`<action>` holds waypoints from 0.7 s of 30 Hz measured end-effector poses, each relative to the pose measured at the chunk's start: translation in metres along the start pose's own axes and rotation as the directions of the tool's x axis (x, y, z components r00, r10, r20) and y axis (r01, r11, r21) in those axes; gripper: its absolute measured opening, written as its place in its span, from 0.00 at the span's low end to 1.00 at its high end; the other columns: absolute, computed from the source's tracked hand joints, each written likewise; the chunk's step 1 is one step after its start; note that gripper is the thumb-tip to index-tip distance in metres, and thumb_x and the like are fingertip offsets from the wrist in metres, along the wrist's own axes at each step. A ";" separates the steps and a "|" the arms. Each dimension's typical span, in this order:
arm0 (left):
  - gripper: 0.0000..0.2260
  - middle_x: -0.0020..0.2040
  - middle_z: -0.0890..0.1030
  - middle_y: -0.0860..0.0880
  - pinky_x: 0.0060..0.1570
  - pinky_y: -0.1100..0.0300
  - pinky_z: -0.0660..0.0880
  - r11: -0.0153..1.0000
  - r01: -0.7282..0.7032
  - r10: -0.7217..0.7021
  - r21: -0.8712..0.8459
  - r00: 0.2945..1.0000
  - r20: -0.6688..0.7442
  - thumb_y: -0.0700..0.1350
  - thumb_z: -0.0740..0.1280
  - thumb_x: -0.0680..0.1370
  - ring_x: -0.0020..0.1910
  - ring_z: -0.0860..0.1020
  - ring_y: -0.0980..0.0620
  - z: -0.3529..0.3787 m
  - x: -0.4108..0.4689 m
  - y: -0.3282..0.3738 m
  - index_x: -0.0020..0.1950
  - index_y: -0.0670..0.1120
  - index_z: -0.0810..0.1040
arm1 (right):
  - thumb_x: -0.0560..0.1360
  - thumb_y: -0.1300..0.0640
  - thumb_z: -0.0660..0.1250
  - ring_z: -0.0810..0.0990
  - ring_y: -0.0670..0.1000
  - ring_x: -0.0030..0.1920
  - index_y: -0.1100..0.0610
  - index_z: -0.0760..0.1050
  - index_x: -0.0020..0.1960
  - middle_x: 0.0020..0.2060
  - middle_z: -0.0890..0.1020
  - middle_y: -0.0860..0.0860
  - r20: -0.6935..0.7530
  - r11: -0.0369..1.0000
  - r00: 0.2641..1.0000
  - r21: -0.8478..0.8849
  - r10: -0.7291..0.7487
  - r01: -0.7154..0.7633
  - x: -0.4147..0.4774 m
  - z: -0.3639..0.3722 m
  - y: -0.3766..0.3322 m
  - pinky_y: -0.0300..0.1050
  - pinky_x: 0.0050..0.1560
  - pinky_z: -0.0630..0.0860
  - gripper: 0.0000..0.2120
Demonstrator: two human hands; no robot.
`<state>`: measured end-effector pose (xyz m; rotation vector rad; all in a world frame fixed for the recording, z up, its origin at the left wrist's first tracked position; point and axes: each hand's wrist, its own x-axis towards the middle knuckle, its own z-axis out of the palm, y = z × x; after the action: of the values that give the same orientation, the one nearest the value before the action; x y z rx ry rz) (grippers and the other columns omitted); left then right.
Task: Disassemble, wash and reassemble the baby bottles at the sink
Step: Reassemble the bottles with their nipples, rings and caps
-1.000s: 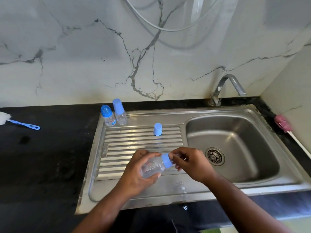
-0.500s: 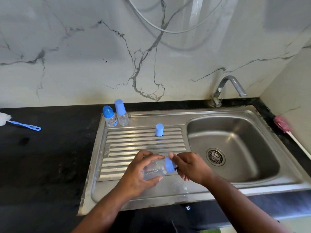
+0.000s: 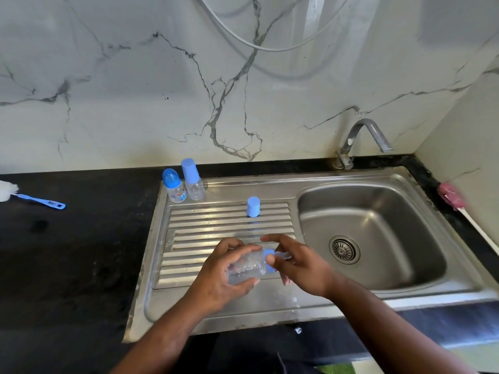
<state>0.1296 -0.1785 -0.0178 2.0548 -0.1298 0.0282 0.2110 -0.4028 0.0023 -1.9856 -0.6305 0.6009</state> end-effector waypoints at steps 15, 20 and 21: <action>0.29 0.62 0.74 0.58 0.65 0.55 0.74 1.000 -0.017 0.017 0.018 1.000 -0.023 0.45 0.79 0.71 0.65 0.75 0.52 0.003 0.001 0.006 0.69 0.62 0.77 | 0.80 0.43 0.67 0.81 0.40 0.38 0.52 0.81 0.51 0.35 0.82 0.39 -0.173 0.999 0.985 -0.043 -0.018 0.011 0.000 0.004 -0.002 0.37 0.41 0.74 0.13; 0.28 0.62 0.77 0.56 0.64 0.61 0.75 0.996 0.009 -0.013 -0.086 0.999 -0.043 0.44 0.80 0.71 0.65 0.77 0.52 0.001 0.001 0.005 0.68 0.60 0.78 | 0.75 0.36 0.71 0.84 0.44 0.49 0.47 0.80 0.62 0.49 0.84 0.42 -0.092 1.000 0.996 0.010 -0.022 0.023 0.004 -0.003 -0.002 0.44 0.47 0.82 0.21; 0.28 0.62 0.79 0.56 0.63 0.62 0.75 0.990 0.030 -0.037 -0.141 0.998 -0.048 0.44 0.81 0.71 0.64 0.77 0.52 -0.001 0.002 0.004 0.68 0.59 0.79 | 0.74 0.39 0.73 0.81 0.44 0.56 0.44 0.77 0.67 0.55 0.82 0.39 -0.063 0.998 0.996 -0.008 -0.068 0.068 0.004 -0.004 0.000 0.42 0.50 0.82 0.24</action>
<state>0.1308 -0.1798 -0.0142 1.9140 -0.0639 0.0485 0.2164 -0.4021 0.0034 -1.9728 -0.6591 0.4937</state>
